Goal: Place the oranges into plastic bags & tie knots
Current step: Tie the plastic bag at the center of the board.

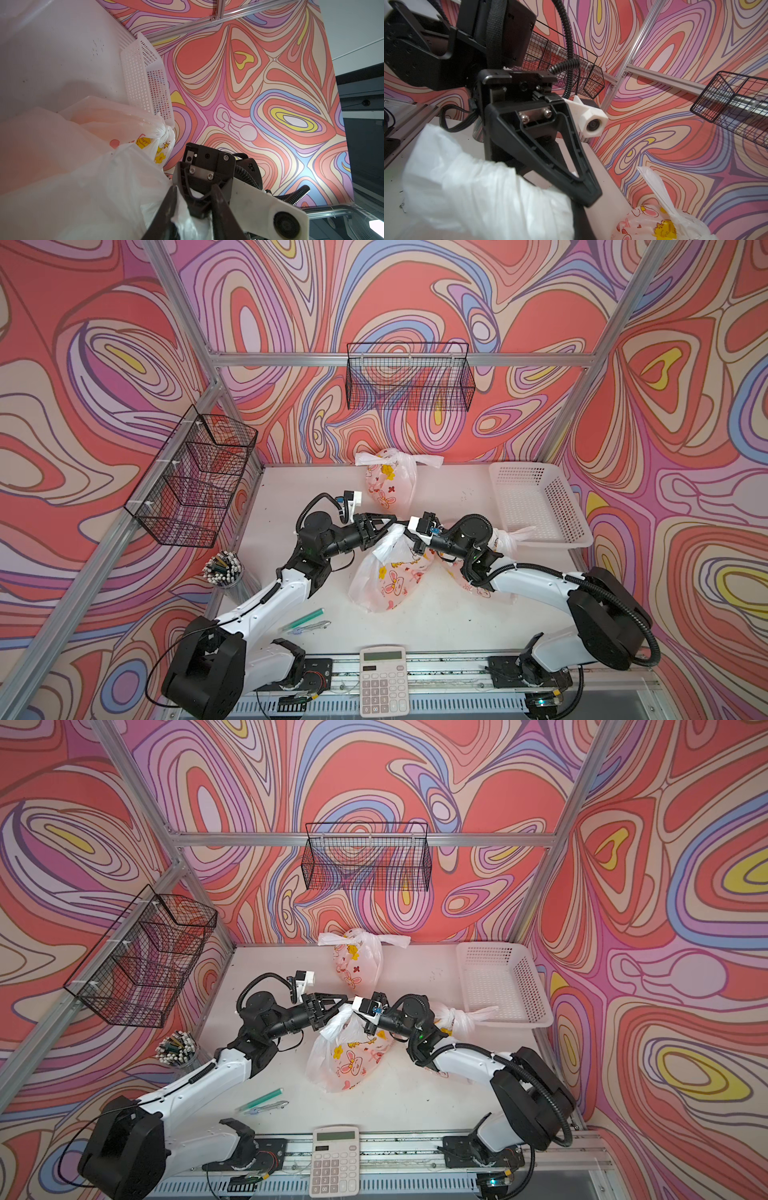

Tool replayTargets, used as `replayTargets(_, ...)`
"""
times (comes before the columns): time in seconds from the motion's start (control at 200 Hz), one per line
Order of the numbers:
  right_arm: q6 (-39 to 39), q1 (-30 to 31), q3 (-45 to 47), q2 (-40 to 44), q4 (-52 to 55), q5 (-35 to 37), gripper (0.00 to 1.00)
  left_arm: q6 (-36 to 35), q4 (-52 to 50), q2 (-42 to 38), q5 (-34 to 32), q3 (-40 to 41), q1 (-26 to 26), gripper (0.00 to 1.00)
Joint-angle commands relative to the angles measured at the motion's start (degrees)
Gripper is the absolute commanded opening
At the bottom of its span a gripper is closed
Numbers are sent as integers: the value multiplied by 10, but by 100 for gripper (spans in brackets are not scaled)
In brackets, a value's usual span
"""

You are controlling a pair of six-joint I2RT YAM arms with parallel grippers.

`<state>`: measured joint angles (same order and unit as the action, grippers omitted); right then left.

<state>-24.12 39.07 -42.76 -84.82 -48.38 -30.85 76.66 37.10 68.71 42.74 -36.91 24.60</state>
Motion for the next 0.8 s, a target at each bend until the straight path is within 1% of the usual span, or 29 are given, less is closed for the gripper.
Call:
replayTargets(0.0,-20,5,4,1,9,-4,0,-8,-5,-11,-11,-10,3,26)
replayTargets(0.075,-22,5,6,2,9,-3,0,-7,-4,-13,-20,-8,3,26)
replayTargets(0.255,-21,5,7,5,13,-2,0,-10,-12,-12,-31,-8,3,18)
replayTargets(0.486,-23,5,8,12,23,9,0,-20,-30,-23,-40,-8,3,0)
replayTargets(0.571,-25,5,9,20,36,25,0,-24,-42,-29,-44,-9,3,0)
replayTargets(0.616,-25,5,14,28,44,38,6,-23,-50,-32,-50,-8,3,0)
replayTargets(0.686,-21,5,32,51,45,67,13,-15,-65,-37,-64,-6,3,0)
replayTargets(0.731,-11,5,51,72,35,93,21,-7,-68,-41,-77,0,3,0)
replayTargets(0.796,3,5,84,106,19,120,36,9,-75,-47,-103,10,3,0)
